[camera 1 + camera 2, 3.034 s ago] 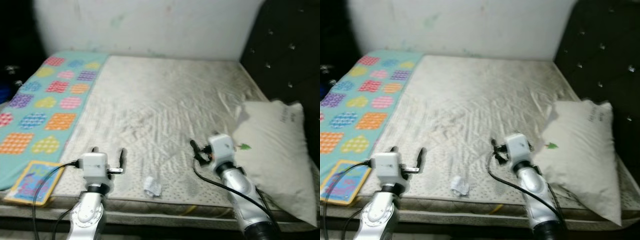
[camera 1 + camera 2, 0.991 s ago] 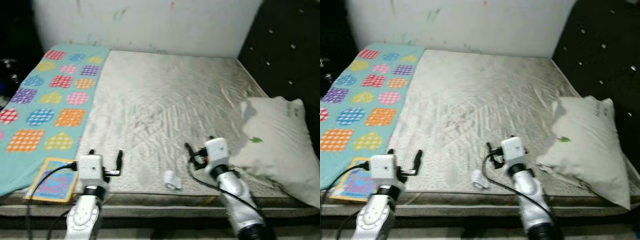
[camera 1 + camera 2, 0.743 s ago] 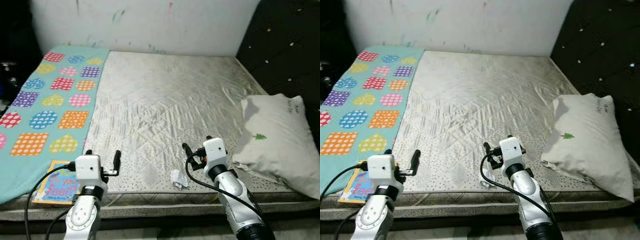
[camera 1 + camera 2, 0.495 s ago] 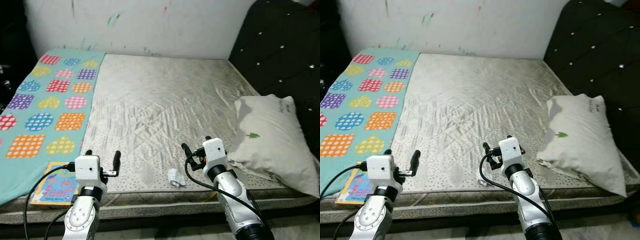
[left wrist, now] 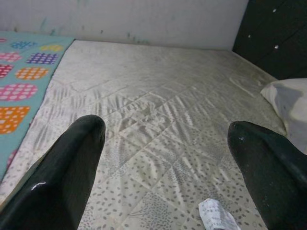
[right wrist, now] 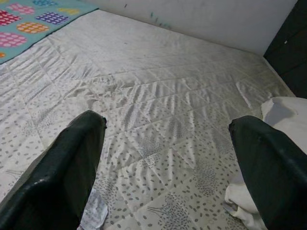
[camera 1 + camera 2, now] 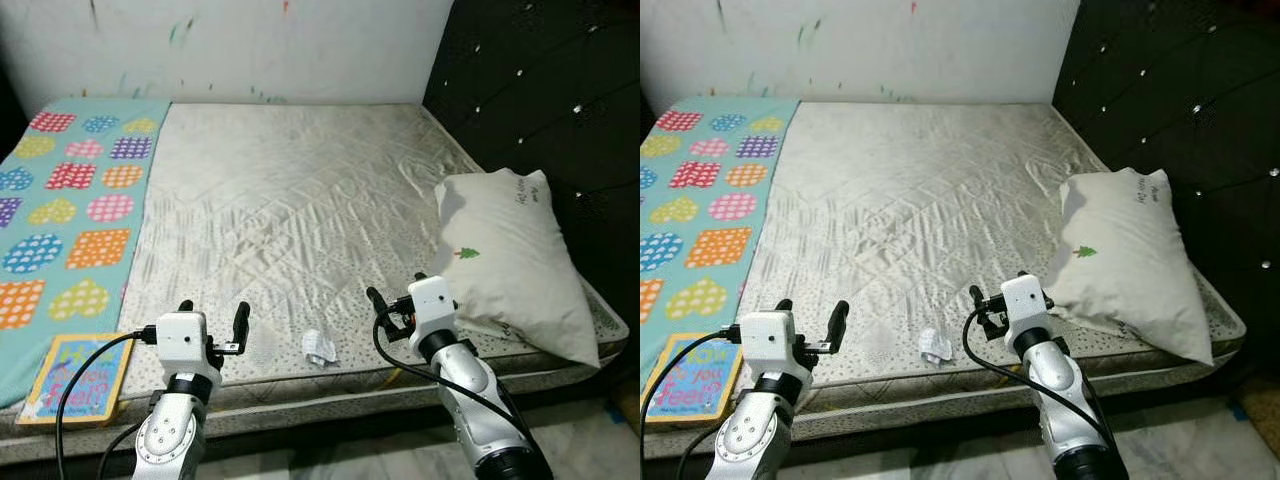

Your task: Clean up the room

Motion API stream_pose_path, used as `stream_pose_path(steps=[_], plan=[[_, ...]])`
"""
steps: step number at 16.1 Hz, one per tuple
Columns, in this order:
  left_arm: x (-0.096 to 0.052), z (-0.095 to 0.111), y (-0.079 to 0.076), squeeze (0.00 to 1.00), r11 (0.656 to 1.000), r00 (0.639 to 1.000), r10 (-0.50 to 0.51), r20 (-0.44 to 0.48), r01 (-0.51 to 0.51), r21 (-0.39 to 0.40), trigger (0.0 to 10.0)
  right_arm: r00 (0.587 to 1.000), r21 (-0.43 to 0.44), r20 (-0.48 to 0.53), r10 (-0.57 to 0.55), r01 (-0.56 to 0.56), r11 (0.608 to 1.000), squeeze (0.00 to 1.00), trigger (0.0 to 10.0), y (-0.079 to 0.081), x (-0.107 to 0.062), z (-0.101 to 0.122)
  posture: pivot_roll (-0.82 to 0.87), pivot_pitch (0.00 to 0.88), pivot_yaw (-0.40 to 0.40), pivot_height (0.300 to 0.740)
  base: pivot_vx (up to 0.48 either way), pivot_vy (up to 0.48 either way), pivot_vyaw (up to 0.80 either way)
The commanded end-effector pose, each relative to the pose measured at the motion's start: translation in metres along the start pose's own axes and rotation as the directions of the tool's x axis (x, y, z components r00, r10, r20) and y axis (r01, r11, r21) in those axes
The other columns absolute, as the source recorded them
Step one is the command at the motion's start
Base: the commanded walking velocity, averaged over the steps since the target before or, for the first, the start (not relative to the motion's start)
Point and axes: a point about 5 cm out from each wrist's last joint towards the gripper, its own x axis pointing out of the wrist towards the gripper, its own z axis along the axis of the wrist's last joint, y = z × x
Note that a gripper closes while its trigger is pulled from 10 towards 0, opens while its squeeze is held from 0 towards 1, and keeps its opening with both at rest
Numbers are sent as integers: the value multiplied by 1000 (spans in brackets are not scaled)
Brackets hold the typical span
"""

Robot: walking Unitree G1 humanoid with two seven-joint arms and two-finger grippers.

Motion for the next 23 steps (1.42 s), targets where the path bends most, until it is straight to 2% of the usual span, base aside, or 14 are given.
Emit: stream_pose_path(steps=[1, 8, 16, 23], plan=[[1, 3, 0, 0, 1000, 1000, -7, 15, 7, 3, 10000, 1000, 1, 3, -2, 2, 1000, 0, 10000, -2, 1, 2, 18, 0, -66, 740, 0, 0, 0], [1, 4, -1, 0, 1000, 1000, -20, 20, 20, -1, 10000, 1000, 4, 4, 8, -8, 1000, 0, 10000, -1, 2, 2, 20, 0, -64, 740, 35, 0, 0], [1, 3, -1, 0, 1000, 1000, -22, 16, 22, -2, 10000, 1000, -10, 1, 23, -23, 1000, 0, 10000, 0, 3, 2, 20, 0, -65, 740, 286, 0, 0], [3, 1, 1, 0, 1000, 1000, 4, 5, -4, 10, 10000, 1000, -9, 1, 26, -26, 1000, 0, 10000, -1, 5, 2, 25, 0, -70, 740, 0, 0, 0]])
